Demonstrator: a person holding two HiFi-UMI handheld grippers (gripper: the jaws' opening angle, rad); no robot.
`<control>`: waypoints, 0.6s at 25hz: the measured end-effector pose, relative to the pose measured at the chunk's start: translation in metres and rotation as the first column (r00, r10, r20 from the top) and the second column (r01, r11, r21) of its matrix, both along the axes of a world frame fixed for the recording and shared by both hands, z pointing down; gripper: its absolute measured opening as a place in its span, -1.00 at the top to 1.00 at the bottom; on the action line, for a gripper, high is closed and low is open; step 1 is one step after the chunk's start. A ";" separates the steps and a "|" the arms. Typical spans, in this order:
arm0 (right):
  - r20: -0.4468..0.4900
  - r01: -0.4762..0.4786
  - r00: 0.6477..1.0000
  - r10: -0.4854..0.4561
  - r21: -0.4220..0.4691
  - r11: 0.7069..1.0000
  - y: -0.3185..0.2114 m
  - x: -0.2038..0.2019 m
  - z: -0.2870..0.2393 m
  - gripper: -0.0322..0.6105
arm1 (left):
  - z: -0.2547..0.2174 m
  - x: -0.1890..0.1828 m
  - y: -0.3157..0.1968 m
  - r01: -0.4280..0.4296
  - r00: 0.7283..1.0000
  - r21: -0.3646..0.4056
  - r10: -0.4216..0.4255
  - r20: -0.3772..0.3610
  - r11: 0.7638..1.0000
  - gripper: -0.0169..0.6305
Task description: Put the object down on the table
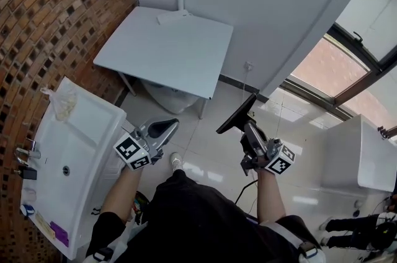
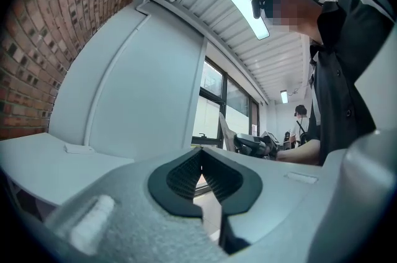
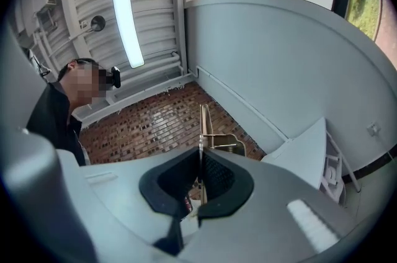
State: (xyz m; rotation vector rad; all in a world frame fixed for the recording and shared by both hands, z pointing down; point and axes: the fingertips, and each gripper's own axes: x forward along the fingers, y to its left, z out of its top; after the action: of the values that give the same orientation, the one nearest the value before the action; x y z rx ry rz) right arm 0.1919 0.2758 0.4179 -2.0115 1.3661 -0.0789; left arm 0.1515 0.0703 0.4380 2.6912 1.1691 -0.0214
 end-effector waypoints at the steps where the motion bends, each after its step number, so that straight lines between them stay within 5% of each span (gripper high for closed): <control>1: 0.000 -0.005 1.000 0.005 -0.006 1.000 -0.003 0.006 0.000 0.88 | 0.000 0.009 -0.002 -0.008 1.000 -0.001 0.008 -0.002 1.000 0.95; 15: -0.018 -0.015 1.000 0.015 -0.025 1.000 -0.077 0.104 -0.005 0.88 | -0.005 0.110 -0.067 -0.036 0.999 0.000 0.036 -0.035 0.999 0.95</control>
State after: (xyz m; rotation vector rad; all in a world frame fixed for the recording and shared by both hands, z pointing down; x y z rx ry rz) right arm 0.2957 0.1985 0.4130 -2.0478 1.3675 -0.0720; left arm 0.2610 0.0035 0.4332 2.6791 1.2278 -0.0629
